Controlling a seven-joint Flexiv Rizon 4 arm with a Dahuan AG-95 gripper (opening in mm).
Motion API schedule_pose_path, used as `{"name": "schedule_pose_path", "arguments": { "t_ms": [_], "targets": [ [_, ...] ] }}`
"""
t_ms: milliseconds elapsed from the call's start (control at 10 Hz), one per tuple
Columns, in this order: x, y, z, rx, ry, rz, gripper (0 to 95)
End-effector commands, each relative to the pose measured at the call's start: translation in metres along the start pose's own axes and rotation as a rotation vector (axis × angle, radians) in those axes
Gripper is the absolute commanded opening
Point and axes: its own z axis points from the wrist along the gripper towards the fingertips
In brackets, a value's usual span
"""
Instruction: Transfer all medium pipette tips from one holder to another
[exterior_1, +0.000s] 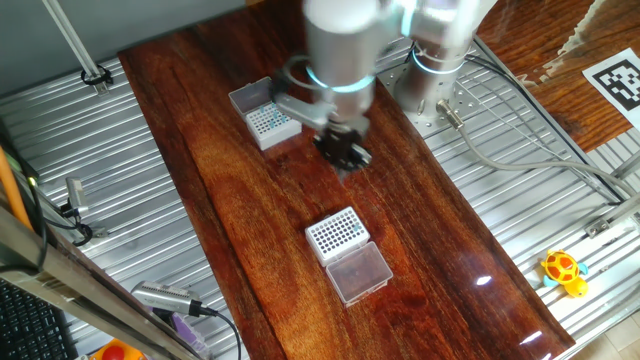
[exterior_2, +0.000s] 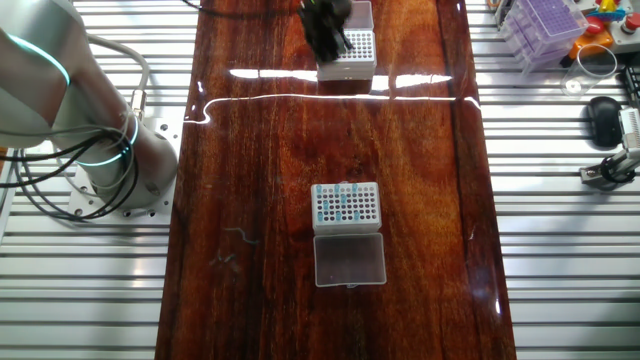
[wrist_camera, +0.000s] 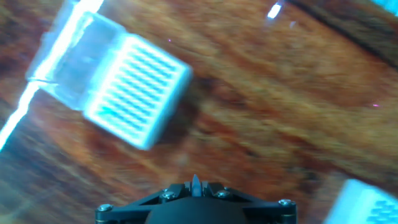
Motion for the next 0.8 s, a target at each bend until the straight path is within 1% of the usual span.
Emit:
{"name": "schedule_pose_path", "arguments": {
  "t_ms": [100,200,500,600,800],
  "targets": [
    [-0.018,0.038,0.009,0.025,-0.014,0.22,0.0],
    [-0.022,0.045,0.011,0.025,-0.021,0.235,0.0],
    [-0.03,0.045,0.009,0.026,-0.021,0.246,0.0],
    [-0.031,0.045,0.009,0.026,-0.021,0.248,0.0],
    [-0.031,0.044,0.009,0.053,-0.01,0.219,0.0]
  ]
}}
